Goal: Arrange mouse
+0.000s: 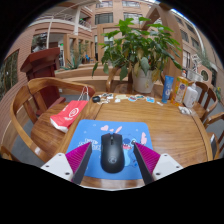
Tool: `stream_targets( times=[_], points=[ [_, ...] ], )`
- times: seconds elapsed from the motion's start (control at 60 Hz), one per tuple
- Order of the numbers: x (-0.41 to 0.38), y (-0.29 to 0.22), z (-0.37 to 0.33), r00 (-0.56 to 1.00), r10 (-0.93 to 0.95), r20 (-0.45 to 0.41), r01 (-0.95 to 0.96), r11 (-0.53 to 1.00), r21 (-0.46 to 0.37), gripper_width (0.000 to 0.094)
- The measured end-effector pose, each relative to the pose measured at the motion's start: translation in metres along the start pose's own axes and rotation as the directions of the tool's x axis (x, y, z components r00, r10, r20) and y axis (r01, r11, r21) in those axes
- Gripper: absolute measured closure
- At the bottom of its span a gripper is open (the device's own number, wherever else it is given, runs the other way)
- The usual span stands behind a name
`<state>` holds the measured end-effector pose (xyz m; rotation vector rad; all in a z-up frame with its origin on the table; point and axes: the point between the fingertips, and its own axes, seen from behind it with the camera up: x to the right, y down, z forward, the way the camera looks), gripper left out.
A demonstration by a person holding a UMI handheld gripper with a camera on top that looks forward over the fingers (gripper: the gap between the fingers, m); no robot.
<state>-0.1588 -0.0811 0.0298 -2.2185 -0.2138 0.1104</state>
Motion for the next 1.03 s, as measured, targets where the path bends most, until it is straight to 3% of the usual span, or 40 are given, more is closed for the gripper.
stream_targets(
  times=[0.267, 0.5, 1.033],
  points=[
    [-0.002, -0.023, -0.098, 0.998, -0.020, -0.064, 0.026, 0.995, 0.100, 0.0084],
    [-0.013, -0.013, -0.163, 0.998, -0.011, -0.063, 0.020, 0.990, 0.138, 0.0079],
    [-0.021, 0.026, -0.218, 0.997, -0.029, -0.076, 0.038, 0.991, 0.125, 0.0078]
  ],
)
